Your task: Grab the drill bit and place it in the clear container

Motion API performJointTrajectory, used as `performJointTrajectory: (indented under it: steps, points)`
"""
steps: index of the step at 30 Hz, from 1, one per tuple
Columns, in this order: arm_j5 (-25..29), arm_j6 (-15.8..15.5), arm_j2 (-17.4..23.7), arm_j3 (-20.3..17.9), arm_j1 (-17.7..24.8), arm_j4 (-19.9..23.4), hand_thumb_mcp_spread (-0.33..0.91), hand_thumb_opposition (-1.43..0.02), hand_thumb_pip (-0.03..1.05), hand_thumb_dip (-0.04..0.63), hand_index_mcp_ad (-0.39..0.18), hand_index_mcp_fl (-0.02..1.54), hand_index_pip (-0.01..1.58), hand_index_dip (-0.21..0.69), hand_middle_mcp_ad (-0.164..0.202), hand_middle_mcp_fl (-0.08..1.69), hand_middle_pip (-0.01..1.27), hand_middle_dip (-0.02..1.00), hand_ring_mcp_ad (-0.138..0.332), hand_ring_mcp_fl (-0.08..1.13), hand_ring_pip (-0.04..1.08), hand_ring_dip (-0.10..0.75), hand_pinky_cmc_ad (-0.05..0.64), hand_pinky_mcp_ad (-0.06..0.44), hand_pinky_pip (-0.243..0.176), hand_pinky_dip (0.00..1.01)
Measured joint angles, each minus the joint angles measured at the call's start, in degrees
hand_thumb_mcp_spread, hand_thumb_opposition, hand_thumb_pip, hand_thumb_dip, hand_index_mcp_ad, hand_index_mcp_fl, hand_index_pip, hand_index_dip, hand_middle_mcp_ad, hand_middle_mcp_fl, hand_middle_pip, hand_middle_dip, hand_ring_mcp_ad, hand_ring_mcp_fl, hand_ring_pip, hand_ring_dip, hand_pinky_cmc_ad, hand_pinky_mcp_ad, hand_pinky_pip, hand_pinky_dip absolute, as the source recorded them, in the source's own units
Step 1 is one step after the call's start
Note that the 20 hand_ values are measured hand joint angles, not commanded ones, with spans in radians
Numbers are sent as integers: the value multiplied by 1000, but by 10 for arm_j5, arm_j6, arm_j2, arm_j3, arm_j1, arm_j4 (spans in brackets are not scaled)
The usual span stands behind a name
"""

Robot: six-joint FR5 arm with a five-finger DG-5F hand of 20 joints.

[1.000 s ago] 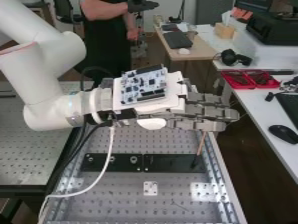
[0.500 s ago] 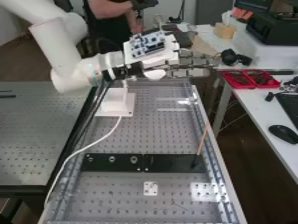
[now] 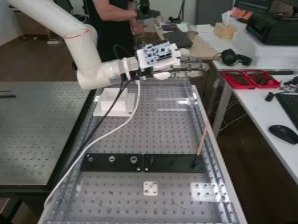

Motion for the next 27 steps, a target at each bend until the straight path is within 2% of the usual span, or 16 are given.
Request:
performJointTrajectory:
  steps: [4, 9, 14, 27]
  points:
    - [22, 5, -27, 6, 12, 8, 656, -972, 400, 202, -138, 1063, 717, 250, 75, 333, 134, 171, 176, 96, 80, 54, 391, 138, -77, 178]
    - [44, -5, -48, 10, 19, 13, 656, -974, 400, 202, -138, 1063, 717, 250, 75, 333, 138, 175, 178, 96, 84, 70, 391, 138, -75, 178]
    - [56, -11, -66, 17, 18, -8, 656, -972, 400, 202, -138, 1063, 721, 246, 75, 333, 138, 175, 178, 96, 84, 70, 391, 138, -75, 178]
    - [60, -16, -72, 19, 18, -21, 656, -972, 400, 202, -138, 1068, 731, 246, 73, 333, 134, 182, 178, 91, 80, 70, 391, 138, -77, 178]
